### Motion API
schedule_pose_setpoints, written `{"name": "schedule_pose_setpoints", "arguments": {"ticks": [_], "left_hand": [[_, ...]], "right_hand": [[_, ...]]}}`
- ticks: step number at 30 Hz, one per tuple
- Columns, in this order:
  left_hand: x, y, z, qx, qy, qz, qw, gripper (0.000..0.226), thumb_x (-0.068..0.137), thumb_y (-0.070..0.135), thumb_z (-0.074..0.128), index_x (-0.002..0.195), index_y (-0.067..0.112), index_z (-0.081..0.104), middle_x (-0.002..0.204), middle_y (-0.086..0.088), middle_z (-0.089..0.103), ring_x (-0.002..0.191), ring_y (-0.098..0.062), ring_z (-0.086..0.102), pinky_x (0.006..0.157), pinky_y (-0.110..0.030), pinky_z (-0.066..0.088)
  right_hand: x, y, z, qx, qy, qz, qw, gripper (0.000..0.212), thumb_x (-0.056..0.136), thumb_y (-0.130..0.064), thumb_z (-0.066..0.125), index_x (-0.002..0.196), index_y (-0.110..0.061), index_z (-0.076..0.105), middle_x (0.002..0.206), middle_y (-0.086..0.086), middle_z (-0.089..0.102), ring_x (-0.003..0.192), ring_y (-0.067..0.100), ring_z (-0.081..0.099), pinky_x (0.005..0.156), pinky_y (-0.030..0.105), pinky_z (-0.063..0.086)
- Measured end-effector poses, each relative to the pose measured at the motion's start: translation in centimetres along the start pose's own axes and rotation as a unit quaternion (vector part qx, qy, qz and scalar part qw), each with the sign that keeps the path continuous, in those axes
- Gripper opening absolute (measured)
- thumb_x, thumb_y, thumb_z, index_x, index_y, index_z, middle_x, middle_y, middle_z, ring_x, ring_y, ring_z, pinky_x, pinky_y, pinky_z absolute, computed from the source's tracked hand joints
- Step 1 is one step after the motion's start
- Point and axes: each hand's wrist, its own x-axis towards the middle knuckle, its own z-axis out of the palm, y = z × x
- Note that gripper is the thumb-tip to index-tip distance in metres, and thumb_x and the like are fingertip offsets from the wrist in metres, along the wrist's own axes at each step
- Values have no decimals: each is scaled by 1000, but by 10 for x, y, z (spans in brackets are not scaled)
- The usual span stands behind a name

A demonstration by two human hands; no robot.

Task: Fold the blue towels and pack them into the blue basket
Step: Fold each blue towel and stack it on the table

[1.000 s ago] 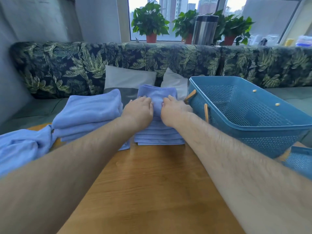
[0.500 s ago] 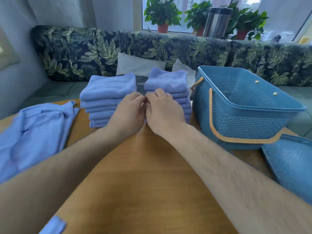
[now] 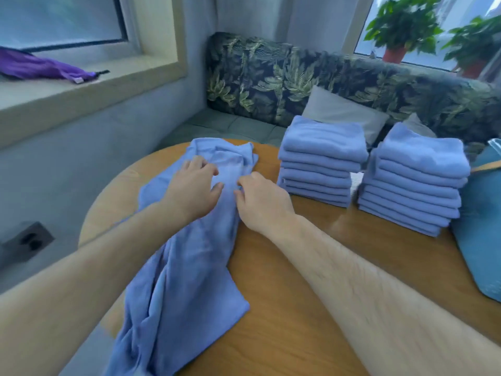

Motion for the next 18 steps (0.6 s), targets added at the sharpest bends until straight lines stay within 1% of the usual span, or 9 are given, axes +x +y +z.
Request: {"name": "schedule_pose_setpoints", "arguments": {"ticks": [3,6,8,10,11,12,14,16,18], "left_hand": [[4,-29,-4,54,-43,-80,994,50,96,46,58,132,12,54,134,-13,46,126,-35,43,105,-43,34],[11,-44,2,82,-96,-98,987,57,95,51,58,132,9,54,132,-18,53,126,-37,48,101,-44,38],[15,-47,7,83,-101,-91,987,50,95,47,59,125,7,58,124,-17,59,118,-36,53,93,-43,41],[19,-46,8,68,-69,-69,993,29,95,31,57,113,9,63,111,-14,65,103,-35,58,77,-37,39],[20,-46,7,55,-53,-60,995,15,94,22,55,100,12,65,103,-12,66,94,-34,58,71,-35,36],[19,-46,6,36,-41,-53,997,11,92,18,53,86,15,62,97,-11,67,88,-32,57,67,-35,36],[15,-44,5,-22,-27,-45,998,12,92,17,55,81,15,58,88,-6,65,84,-30,58,67,-37,43],[7,-34,1,-132,-19,-27,991,10,95,19,58,88,12,58,80,0,61,78,-25,57,69,-35,44],[-4,-19,-5,-233,-32,3,972,10,96,20,62,92,12,60,81,2,65,75,-19,59,69,-30,45]], "right_hand": [[22,-17,22,80,-40,28,996,31,103,-35,45,122,-16,60,126,9,57,113,32,59,88,41,51],[38,-30,41,114,-49,65,990,37,101,-40,50,128,-16,61,132,11,56,116,33,60,94,42,52],[44,-32,51,127,-59,86,986,36,101,-40,51,126,-18,62,131,10,55,115,31,60,95,41,51],[48,-31,58,143,-46,93,984,30,99,-38,51,118,-20,65,124,9,58,112,29,61,93,41,52],[49,-30,60,146,-33,94,984,25,98,-37,51,111,-21,66,118,8,61,108,29,62,88,41,52],[50,-27,62,152,-19,95,984,21,98,-37,50,101,-22,65,111,7,63,102,29,63,82,40,52],[51,-26,59,178,3,109,978,29,101,-40,47,81,-21,57,96,4,65,91,29,61,72,37,46],[51,-30,45,266,11,157,951,51,104,-50,41,72,-13,56,84,4,66,84,28,60,69,39,42],[54,-30,37,415,-1,218,884,66,99,-62,43,75,-5,66,80,6,71,80,23,67,73,38,50]]}}
